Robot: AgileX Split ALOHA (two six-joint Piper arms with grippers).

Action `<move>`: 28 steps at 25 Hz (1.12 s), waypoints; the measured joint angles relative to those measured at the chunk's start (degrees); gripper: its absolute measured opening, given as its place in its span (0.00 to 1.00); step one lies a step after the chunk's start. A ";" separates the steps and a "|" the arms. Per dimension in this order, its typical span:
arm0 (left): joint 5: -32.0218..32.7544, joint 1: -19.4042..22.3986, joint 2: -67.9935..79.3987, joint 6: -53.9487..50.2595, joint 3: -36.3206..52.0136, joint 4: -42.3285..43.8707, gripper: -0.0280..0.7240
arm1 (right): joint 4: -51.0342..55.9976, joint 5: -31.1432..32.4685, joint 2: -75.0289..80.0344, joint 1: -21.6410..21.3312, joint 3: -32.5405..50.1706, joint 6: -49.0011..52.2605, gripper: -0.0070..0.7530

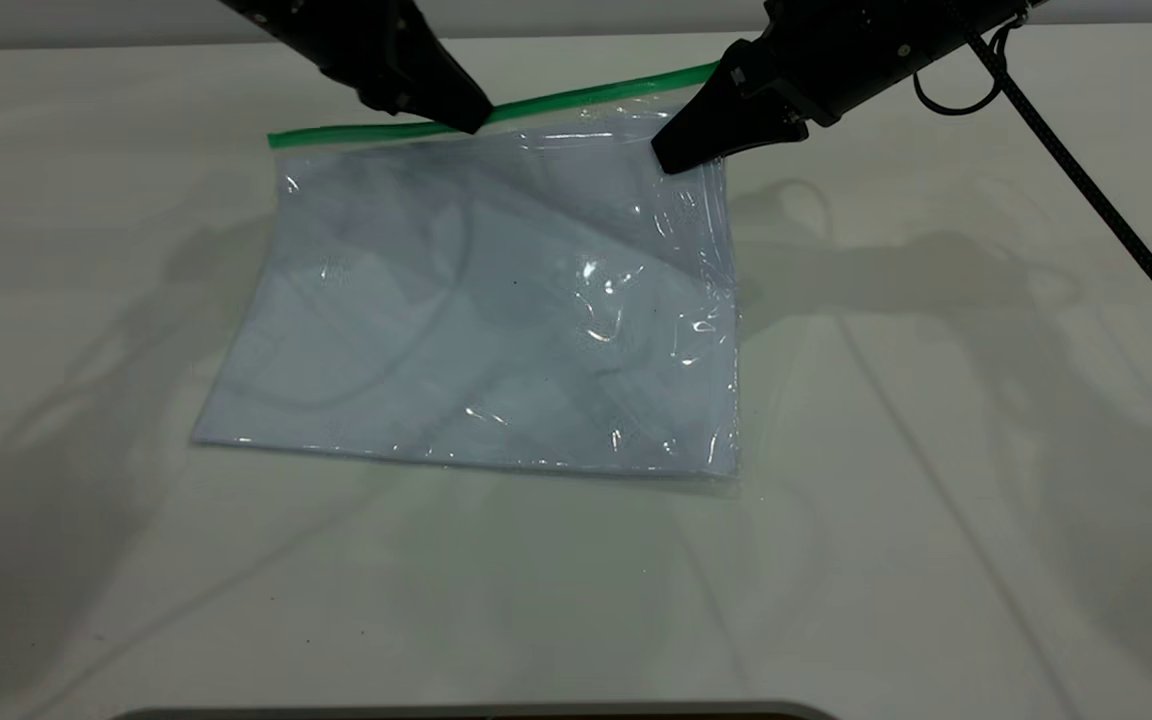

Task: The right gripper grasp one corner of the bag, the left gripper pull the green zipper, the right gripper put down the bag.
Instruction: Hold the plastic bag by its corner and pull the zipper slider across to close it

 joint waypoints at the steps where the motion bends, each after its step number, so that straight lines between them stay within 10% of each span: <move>1: 0.07 0.49 0.05 0.00 0.00 0.05 0.12 | 0.00 -0.06 0.00 0.00 0.00 0.00 0.06; 28: -1.02 11.51 0.17 -0.11 0.05 2.12 0.12 | -1.26 -8.99 0.00 -0.15 0.00 -0.18 0.06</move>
